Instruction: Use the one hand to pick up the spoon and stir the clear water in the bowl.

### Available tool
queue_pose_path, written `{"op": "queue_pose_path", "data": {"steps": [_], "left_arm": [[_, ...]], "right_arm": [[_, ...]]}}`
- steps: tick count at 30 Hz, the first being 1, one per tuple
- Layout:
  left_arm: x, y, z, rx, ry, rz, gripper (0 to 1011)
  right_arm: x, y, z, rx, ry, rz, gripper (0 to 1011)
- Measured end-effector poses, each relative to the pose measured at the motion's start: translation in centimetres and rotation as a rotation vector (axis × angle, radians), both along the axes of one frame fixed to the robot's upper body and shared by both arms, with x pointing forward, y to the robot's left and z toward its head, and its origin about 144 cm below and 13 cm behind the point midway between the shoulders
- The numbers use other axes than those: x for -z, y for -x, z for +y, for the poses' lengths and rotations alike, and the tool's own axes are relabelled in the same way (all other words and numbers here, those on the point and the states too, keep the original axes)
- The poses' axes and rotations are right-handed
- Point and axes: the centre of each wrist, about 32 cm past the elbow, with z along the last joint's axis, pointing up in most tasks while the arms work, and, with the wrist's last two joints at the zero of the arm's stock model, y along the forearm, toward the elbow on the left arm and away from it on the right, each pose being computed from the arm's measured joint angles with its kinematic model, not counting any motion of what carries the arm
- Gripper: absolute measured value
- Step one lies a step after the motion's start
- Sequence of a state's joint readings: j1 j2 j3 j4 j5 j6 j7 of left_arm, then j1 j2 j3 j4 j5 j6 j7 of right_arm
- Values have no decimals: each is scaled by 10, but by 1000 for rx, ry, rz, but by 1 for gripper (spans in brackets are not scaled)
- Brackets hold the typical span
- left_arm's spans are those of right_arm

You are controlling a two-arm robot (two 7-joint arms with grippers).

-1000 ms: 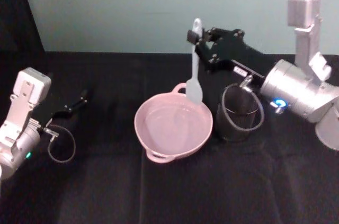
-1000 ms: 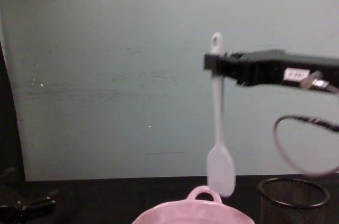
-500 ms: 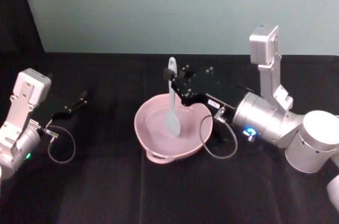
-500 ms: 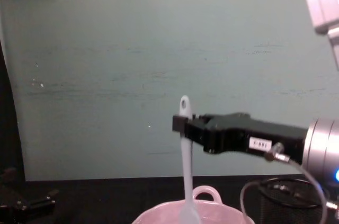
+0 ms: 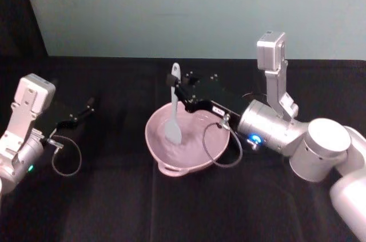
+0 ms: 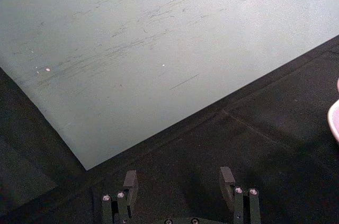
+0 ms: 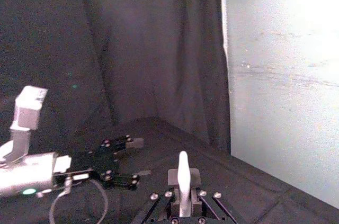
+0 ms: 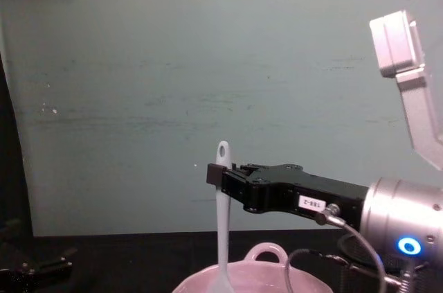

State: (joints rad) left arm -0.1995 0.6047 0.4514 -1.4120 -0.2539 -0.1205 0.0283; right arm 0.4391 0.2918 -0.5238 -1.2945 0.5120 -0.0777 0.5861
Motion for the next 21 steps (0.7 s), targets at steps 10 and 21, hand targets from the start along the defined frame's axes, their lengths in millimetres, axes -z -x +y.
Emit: {"op": "queue_pose_path", "data": {"steps": [10, 21], "left_arm": [[0, 0, 0, 0, 0, 0, 1011], [0, 0, 0, 0, 0, 0, 1011]], "right_arm": [[12, -21, -6, 64, -59, 7, 116], [9, -17, -28, 141, -49, -9, 116]]}}
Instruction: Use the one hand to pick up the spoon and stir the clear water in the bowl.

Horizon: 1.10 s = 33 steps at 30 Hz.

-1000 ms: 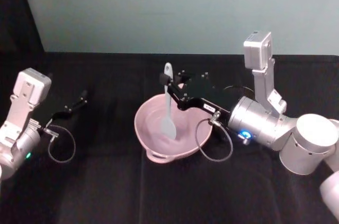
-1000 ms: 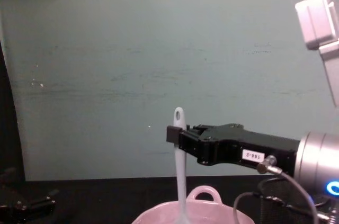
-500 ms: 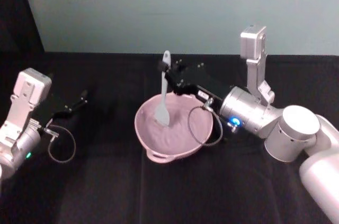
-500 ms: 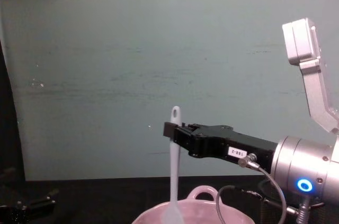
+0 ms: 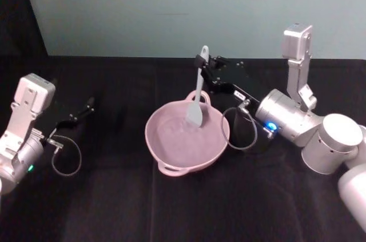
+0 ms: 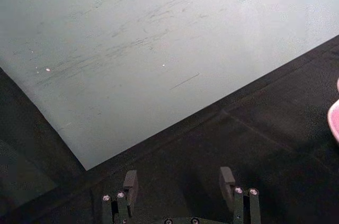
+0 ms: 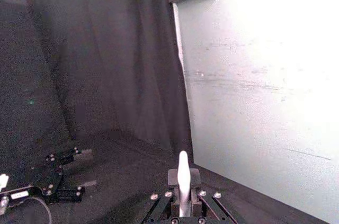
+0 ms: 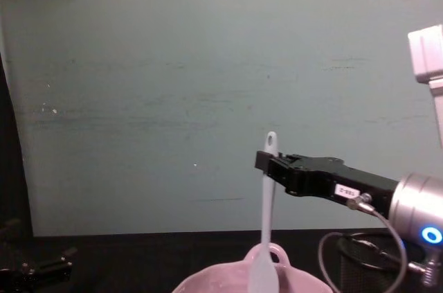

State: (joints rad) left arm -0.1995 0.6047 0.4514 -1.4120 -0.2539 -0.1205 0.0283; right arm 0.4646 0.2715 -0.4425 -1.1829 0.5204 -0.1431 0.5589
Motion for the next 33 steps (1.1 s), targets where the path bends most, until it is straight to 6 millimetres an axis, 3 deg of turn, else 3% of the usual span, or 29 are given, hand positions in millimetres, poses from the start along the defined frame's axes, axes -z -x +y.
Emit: {"op": "queue_pose_path", "data": {"steps": [9, 21, 33], "left_arm": [[0, 0, 0, 0, 0, 0, 1011], [0, 0, 0, 0, 0, 0, 1011], [0, 0, 0, 0, 0, 0, 1011]], "right_arm": [[-7, 17, -5, -7, 50, -5, 116], [-10, 40, 21, -125, 78, 2, 116], [-3, 20, 45, -161, 43, -5, 116]]}}
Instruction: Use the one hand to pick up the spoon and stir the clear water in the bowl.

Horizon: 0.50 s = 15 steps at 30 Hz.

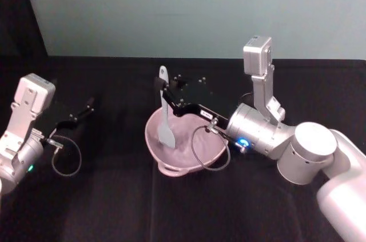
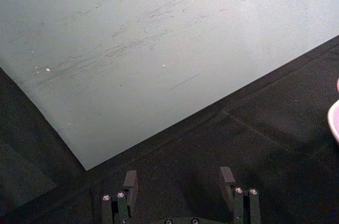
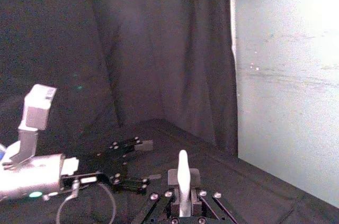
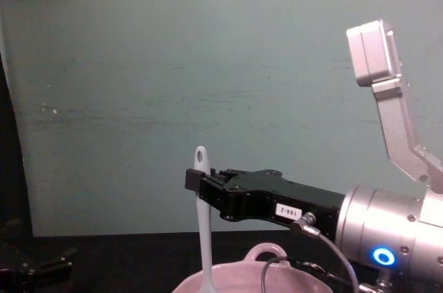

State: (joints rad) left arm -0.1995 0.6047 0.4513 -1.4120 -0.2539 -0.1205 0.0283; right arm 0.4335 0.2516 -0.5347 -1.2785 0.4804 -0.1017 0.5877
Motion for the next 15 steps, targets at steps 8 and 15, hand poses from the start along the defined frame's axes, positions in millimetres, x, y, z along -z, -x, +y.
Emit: {"op": "queue_pose_path", "data": {"steps": [8, 15], "left_arm": [[0, 0, 0, 0, 0, 0, 1011], [0, 0, 0, 0, 0, 0, 1011]], "right_arm": [[3, -17, -5, 49, -10, 1, 116], [0, -19, -29, 135, 6, -10, 116]]}}
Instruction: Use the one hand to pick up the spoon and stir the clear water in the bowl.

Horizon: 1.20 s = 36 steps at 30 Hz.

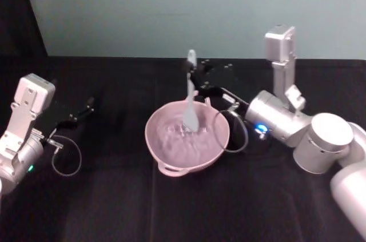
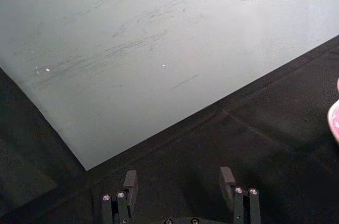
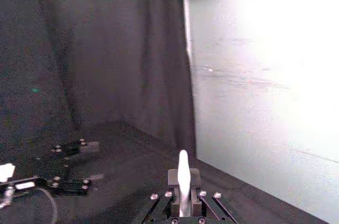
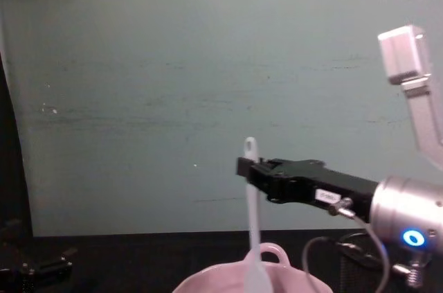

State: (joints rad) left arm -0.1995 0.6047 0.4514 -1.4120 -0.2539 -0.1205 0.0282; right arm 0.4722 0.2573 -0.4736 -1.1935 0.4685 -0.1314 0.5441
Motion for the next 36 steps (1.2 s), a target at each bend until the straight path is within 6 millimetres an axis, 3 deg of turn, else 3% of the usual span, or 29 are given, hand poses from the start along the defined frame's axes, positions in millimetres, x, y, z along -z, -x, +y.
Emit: {"op": "queue_pose_path", "data": {"steps": [6, 15, 27, 36], "left_arm": [[0, 0, 0, 0, 0, 0, 1011], [0, 0, 0, 0, 0, 0, 1011], [0, 0, 0, 0, 0, 0, 1011], [0, 0, 0, 0, 0, 0, 1011]], "right_arm": [[-3, 9, -24, 57, 9, -3, 116], [-6, 22, -28, 51, 21, -3, 116], [-1, 34, 5, -63, 28, 8, 116], [2, 27, 32, -126, 5, 7, 116]]}}
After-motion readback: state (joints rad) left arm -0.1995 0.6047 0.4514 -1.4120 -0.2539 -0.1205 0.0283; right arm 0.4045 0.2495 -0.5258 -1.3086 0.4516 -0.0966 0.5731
